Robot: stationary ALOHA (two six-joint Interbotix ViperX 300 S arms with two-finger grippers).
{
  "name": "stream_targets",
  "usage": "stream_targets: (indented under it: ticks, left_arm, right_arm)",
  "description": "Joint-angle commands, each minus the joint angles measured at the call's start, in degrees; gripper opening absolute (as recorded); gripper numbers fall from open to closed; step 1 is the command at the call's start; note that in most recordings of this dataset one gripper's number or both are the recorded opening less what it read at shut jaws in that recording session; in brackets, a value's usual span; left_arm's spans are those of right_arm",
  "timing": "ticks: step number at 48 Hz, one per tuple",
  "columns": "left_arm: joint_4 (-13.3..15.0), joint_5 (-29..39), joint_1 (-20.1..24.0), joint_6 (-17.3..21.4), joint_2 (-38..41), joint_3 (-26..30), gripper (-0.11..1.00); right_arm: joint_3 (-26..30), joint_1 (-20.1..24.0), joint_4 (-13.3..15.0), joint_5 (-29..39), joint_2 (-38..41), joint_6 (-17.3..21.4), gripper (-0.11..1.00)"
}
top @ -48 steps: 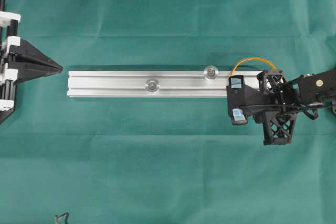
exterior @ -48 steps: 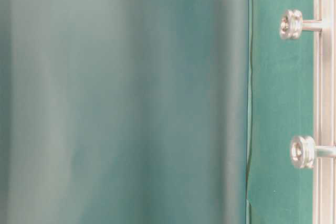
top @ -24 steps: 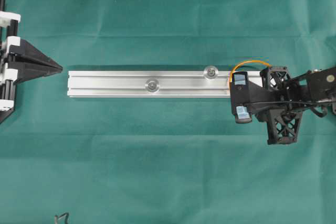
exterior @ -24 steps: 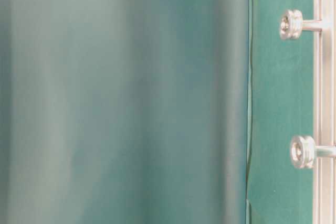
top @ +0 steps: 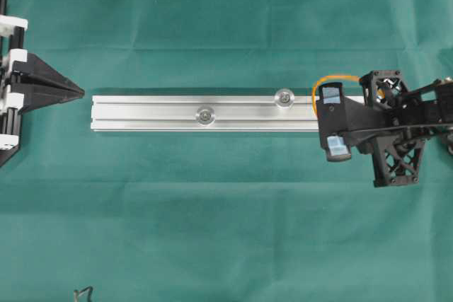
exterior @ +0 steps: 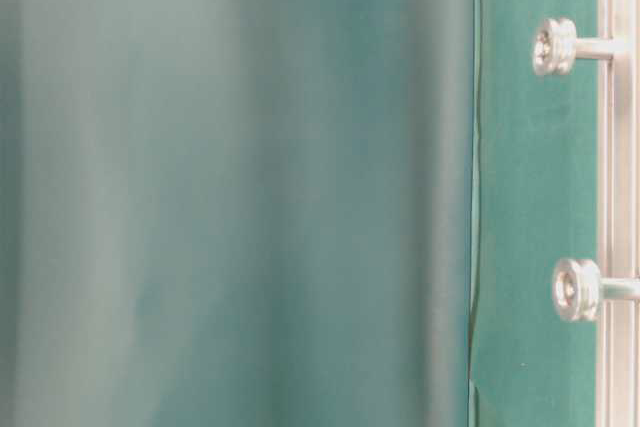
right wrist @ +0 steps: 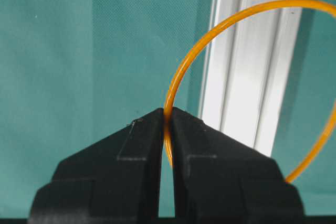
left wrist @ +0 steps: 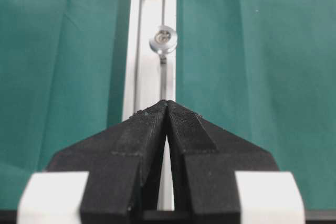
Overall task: Hook the rubber onto the shaft.
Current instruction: 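Lift the gripped orange band off the rail with the right gripper, then carry the band leftward along the rail toward the right metal knob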
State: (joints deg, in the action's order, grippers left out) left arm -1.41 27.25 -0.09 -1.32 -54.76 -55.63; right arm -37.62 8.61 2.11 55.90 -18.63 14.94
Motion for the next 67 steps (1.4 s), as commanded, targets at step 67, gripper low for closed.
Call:
stream_targets:
  ticks: [67]
  left_arm:
    - [-0.18, -0.26, -0.09, -0.09, 0.44, 1.93, 0.00]
  right_arm:
    - [9.14, 0.00, 2.72, 6.59, 0.18, -0.18, 0.07]
